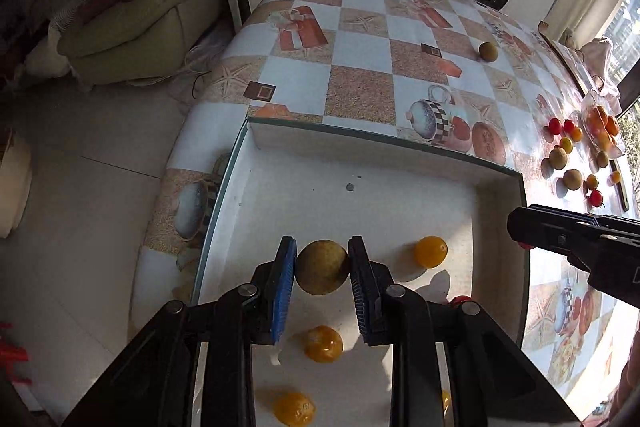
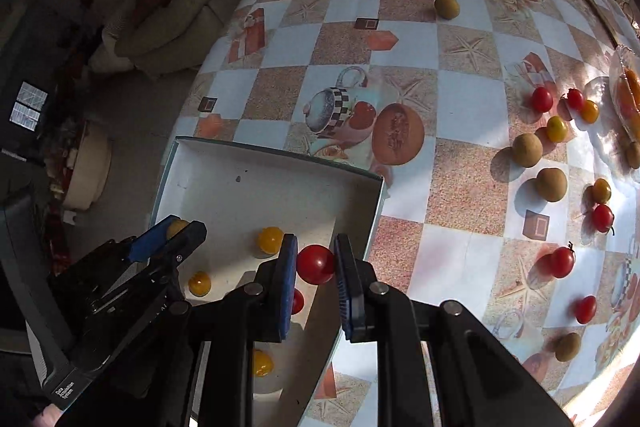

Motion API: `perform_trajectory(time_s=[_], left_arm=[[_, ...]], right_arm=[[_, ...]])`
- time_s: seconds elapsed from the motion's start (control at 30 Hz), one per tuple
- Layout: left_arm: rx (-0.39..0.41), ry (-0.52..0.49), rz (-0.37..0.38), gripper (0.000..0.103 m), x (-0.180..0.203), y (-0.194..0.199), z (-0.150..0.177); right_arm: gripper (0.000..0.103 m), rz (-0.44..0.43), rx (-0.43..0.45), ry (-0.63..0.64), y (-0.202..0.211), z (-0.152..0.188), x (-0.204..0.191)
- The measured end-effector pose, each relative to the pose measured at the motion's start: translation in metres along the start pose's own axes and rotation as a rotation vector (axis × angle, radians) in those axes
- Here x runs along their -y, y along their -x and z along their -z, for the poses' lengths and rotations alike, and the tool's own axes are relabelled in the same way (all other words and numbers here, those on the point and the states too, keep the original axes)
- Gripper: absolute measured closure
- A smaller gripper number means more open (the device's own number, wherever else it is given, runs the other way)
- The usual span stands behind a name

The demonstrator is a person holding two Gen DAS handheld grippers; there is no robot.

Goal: Organize fruits
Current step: 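Carry the brown fruit and red tomato into the white tray and open both tools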

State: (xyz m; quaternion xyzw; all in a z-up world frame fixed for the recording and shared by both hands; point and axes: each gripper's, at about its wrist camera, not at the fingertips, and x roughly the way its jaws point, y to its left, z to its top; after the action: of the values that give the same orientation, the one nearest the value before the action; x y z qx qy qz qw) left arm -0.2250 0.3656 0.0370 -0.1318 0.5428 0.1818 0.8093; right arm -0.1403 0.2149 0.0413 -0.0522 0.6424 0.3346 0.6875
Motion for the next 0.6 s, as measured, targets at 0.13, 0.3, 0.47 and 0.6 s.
perform_trajectory(time_s=[0.13,0.3,0.47,0.6], left_arm=[[-0.019,0.015,-0.010,0.075,-0.006,-0.013,-0.003],[-0.041,0.013,-0.015,0.075,-0.009,-0.023,-0.003],[-0.038,-0.001,-0.028,0.075,-0.007,-0.024,-0.003],[-0.043,-0.009,-0.038,0.074,-0.006,-0.025,-0.004]], right_arm=[[0.083,0.019,-0.014,0.002,-0.019,-0.011,-0.006],[0.083,0.046,-0.037,-0.005,-0.039,-0.016,-0.005],[0.082,0.066,-0.063,-0.002,-0.052,-0.018,-0.004],[0.082,0.071,-0.059,0.003,-0.053,-0.020,-0.004]])
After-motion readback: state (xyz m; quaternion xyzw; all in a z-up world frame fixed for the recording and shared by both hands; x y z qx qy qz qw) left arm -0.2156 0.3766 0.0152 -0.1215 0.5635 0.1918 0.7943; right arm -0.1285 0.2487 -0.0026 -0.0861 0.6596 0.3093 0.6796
